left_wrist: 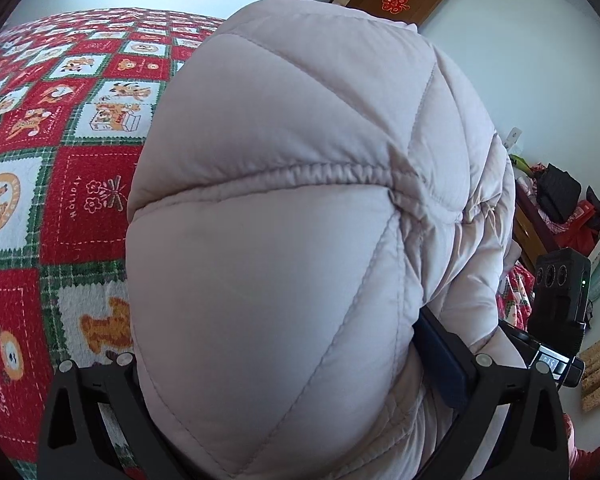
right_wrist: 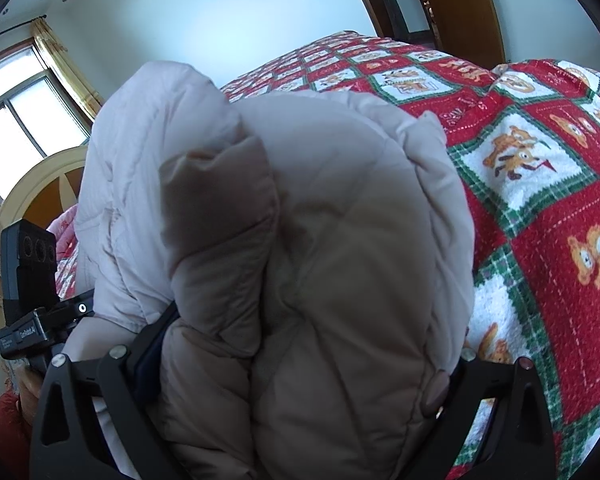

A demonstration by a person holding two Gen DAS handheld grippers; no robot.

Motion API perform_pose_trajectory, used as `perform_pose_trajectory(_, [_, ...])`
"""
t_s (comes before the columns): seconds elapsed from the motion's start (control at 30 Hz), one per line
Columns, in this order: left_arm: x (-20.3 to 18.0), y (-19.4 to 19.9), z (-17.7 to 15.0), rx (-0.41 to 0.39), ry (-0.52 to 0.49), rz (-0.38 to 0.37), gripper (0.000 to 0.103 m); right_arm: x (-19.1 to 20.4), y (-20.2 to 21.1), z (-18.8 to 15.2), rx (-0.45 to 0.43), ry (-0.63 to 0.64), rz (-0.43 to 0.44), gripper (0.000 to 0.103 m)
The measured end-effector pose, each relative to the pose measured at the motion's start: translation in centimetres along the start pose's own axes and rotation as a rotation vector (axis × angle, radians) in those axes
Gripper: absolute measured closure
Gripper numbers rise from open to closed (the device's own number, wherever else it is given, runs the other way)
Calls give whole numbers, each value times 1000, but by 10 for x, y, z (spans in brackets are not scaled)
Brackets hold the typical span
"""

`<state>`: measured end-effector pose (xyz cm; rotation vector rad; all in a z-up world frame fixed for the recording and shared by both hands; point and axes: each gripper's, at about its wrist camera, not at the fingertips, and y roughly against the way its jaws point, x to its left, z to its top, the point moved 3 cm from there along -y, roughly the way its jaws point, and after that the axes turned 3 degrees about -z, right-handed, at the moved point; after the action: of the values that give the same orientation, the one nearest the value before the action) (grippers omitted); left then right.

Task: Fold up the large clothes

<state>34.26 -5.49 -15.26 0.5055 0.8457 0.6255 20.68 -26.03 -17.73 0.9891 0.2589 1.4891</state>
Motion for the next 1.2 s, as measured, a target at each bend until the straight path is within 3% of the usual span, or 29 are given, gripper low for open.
perform_pose_trajectory(0.5, [10, 1, -3, -2, 9, -43, 1, 10, 2, 3, -15, 29, -76, 5])
perform_pose_trajectory(0.8, [9, -6, 8, 64, -23, -32, 1, 5, 2, 0, -20, 15, -43, 5])
perform_pose_trajectory(1.2, [9, -1, 5, 53, -35, -30, 1, 2, 0, 1, -18, 13, -37, 5])
